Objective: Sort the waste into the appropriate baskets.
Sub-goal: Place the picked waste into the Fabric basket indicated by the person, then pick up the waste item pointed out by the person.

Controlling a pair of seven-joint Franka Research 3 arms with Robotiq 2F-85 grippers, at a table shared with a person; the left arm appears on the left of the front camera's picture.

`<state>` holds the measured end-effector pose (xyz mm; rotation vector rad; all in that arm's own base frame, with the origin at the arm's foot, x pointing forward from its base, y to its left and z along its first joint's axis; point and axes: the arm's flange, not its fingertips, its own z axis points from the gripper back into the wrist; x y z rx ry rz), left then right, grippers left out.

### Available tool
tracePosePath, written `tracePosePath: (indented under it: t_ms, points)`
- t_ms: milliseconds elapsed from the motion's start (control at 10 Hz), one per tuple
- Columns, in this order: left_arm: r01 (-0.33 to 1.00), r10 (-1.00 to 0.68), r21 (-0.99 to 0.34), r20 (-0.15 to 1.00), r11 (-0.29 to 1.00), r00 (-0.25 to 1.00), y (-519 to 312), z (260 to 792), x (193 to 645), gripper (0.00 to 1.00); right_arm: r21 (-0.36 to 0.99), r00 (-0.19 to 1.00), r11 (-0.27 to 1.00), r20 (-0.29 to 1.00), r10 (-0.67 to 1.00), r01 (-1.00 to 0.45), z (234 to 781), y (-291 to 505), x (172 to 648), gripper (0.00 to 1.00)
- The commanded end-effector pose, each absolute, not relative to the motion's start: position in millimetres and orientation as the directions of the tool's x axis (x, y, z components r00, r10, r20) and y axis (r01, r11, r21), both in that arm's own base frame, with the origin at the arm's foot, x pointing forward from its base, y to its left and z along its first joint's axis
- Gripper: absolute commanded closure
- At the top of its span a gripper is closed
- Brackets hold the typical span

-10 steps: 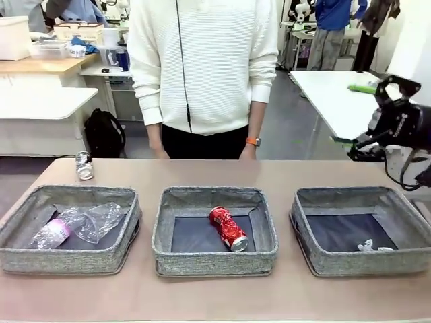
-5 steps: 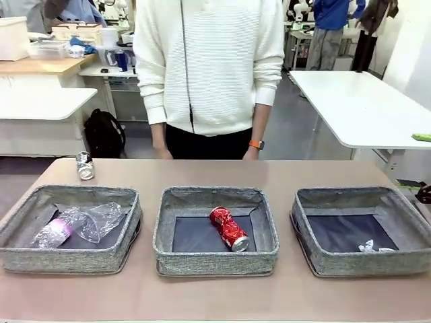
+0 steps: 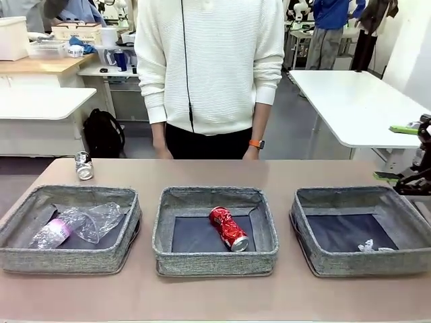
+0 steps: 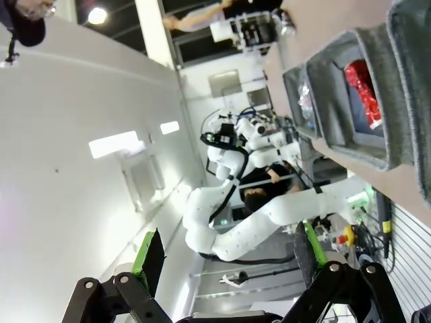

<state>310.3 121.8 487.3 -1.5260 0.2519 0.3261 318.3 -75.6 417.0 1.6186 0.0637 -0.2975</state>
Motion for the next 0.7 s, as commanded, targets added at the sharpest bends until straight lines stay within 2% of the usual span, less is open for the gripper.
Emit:
tracePosePath:
  t_ms: [0, 600]
  points:
    - [-0.371, 0.038, -0.929, -0.37, 0.019, 0.928, 123.6, 490.8, 308.3, 0.0, 0.966, 0.956, -0.089, -0.253, -0.15, 0.242, 420.7, -77.1, 319.9, 0.0]
    - [-0.371, 0.038, -0.929, -0.37, 0.019, 0.928, 123.6, 490.8, 308.3, 0.0, 0.966, 0.956, -0.089, -0.253, -0.15, 0.242, 420.7, -77.1, 319.9, 0.0]
